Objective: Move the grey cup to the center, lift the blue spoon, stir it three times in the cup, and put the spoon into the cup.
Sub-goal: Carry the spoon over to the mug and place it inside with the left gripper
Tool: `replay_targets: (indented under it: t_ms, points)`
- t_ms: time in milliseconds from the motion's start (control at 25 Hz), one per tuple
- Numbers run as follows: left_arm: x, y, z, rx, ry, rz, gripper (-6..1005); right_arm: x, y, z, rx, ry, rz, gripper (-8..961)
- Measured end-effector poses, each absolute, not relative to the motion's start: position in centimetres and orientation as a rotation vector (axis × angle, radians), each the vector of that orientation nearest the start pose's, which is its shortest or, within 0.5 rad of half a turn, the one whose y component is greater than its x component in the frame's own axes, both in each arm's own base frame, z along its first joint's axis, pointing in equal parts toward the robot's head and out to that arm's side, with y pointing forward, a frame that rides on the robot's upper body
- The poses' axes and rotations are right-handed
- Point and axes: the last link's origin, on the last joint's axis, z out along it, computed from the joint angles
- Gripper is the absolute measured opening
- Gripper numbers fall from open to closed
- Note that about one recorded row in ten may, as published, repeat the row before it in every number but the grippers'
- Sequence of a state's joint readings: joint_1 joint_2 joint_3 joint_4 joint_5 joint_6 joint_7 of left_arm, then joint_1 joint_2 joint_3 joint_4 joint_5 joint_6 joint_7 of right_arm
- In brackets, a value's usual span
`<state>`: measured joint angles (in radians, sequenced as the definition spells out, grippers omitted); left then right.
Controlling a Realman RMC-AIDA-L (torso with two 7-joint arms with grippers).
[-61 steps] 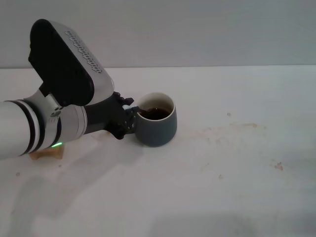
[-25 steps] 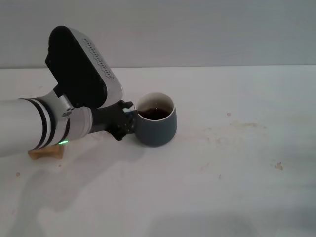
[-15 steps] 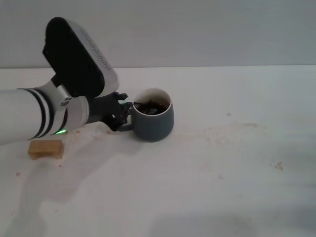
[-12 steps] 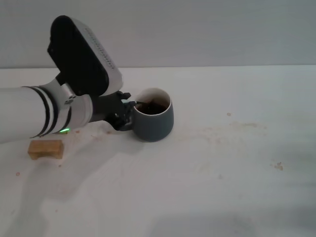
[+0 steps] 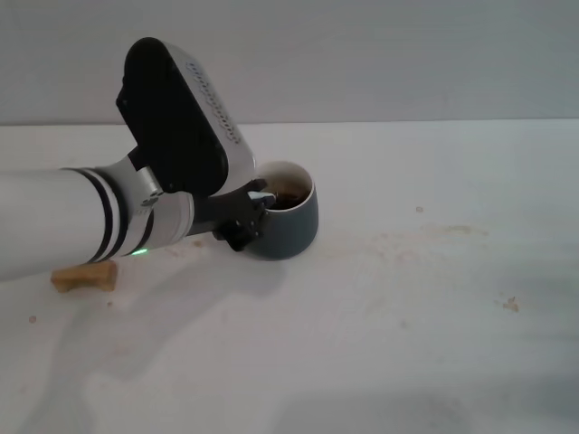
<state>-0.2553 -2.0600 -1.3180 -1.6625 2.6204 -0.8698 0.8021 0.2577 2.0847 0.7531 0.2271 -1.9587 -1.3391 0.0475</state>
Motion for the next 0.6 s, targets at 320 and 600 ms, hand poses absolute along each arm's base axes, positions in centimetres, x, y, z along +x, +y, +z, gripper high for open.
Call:
replay_targets:
  t_ms: [320, 600]
  points:
    - [-16.6, 32.8, -0.7, -2.378, -0.144, 0.196, 197, 36.5, 27.6, 1.2, -1.279, 0.583, 0.672, -2]
    - [-16.9, 33.8, -0.4, -2.360, -0.155, 0.200, 211, 36.2, 28.0, 1.2, -1.284, 0.578, 0.680, -2]
